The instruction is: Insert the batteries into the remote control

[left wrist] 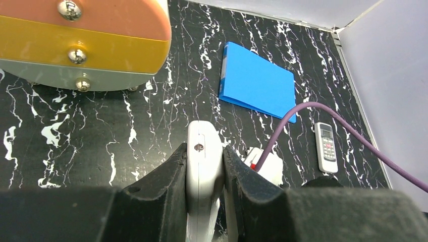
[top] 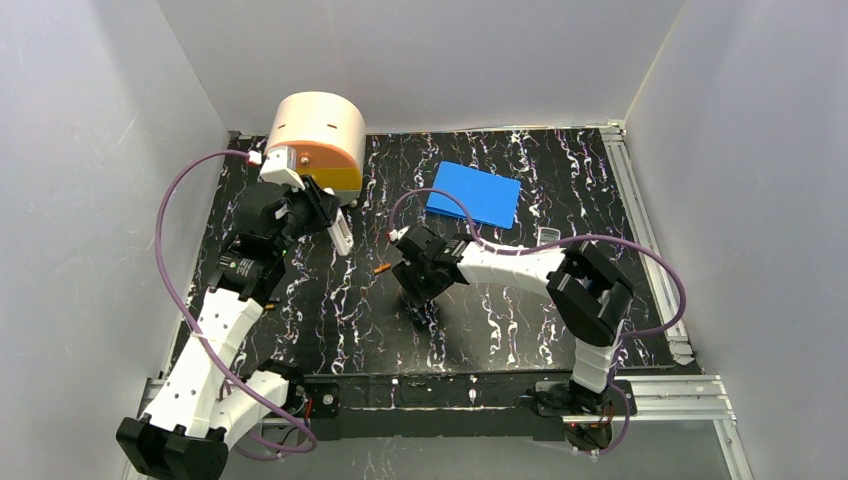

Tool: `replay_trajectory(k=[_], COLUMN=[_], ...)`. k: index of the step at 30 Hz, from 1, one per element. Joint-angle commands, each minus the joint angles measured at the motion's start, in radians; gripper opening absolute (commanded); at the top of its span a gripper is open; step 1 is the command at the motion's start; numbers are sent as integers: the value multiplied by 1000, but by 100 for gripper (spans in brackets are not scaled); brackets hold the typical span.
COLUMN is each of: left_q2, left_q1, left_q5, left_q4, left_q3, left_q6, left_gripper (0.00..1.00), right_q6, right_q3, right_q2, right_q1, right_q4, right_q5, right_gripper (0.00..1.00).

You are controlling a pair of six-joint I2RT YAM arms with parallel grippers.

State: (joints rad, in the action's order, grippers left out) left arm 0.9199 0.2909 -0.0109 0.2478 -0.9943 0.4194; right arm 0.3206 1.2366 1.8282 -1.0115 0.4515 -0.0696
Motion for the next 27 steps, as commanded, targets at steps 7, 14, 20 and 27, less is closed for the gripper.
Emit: replay_trajectory(k=[7, 14, 20, 27], left_q2=[-3, 5, 17, 29], left_q1=[-1, -2, -1, -1], left_q5=[64, 75, 68, 64], left_q4=[10, 13, 2, -5], left_q3=[-17, -20, -18, -18], left_q6=[-21, -36, -32, -33], left_gripper=[0, 0, 0, 0], right_q6=[-82, -83, -65, -15], right_q3=[109, 144, 157, 168], right_q2=[73, 111, 135, 146], right_q1=[-59, -89, -96, -98], right_q4=[91, 158, 187, 221], right_q5=[-3, -31, -76, -234], right_gripper=[57, 44, 33, 25])
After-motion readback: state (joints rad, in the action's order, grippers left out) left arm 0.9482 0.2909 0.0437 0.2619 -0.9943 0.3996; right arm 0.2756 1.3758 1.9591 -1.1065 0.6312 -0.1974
